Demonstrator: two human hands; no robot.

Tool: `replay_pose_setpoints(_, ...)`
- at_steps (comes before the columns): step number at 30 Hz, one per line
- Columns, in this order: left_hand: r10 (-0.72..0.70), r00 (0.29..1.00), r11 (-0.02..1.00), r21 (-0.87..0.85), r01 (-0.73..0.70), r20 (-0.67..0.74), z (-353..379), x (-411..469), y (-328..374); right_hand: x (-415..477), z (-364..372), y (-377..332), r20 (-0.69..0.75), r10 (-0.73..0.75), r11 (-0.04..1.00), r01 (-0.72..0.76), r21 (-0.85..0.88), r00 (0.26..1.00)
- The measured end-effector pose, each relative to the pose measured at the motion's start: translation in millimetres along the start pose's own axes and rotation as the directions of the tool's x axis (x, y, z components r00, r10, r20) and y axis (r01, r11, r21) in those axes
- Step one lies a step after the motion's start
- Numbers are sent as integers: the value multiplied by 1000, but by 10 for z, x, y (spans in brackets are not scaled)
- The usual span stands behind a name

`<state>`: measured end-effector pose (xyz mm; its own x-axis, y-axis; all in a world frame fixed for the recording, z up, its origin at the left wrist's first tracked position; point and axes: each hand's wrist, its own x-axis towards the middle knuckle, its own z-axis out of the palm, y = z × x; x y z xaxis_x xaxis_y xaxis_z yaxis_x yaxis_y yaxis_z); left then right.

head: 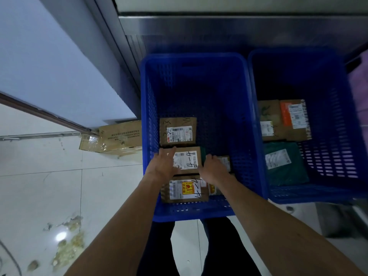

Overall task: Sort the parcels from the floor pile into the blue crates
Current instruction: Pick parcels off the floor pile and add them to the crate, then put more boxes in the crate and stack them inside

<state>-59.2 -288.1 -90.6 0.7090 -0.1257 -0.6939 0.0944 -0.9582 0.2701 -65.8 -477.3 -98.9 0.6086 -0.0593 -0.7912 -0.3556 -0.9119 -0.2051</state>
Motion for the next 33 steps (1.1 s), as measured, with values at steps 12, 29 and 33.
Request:
replay_pose_setpoints(12, 102, 994, 988, 118, -105, 26, -645, -697, -113, -1160, 100, -91, -53, 69, 995, -65, 77, 996)
replay_pose_setpoints(29, 72, 994, 994, 93, -65, -78, -582, -1826, -313, -2062, 563, -287, -110, -75, 990, 87, 107, 991)
replay_pose_setpoints(33, 51, 993, 995, 89, -41, -109, -330, -2235, -488, -2295, 780, -443, -84, -154, 985, 160, 71, 984)
